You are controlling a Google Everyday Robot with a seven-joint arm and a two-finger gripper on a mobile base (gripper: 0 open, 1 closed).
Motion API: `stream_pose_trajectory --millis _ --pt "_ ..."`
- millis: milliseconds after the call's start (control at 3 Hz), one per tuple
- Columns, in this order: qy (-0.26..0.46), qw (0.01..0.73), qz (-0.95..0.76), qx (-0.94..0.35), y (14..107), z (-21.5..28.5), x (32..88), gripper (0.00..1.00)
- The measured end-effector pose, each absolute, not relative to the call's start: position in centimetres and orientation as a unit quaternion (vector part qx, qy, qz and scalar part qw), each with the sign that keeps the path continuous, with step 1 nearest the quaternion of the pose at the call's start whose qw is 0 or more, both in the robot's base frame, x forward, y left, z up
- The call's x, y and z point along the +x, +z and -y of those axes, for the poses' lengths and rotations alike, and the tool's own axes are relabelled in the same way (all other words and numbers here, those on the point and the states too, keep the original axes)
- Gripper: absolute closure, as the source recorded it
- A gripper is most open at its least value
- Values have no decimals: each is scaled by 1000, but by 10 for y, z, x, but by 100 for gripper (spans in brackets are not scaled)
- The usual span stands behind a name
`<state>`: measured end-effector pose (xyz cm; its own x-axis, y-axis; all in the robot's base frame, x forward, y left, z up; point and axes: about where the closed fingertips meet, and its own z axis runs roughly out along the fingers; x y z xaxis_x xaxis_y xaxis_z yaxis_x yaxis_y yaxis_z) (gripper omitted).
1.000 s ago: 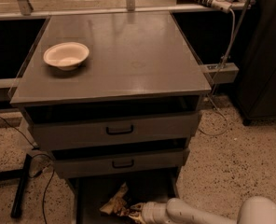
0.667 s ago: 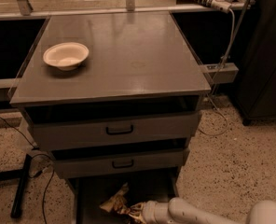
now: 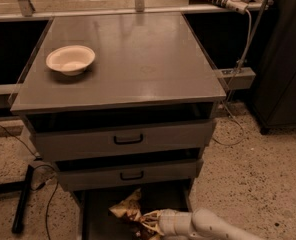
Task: Pick brown chip bag from bottom drawer and place on counter
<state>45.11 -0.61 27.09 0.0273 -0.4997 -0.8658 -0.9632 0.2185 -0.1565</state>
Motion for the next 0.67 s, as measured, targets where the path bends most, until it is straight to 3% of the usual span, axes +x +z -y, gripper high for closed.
stream_pose_trajectory --millis 667 --pt "184 478 -625 -589 400 68 424 100"
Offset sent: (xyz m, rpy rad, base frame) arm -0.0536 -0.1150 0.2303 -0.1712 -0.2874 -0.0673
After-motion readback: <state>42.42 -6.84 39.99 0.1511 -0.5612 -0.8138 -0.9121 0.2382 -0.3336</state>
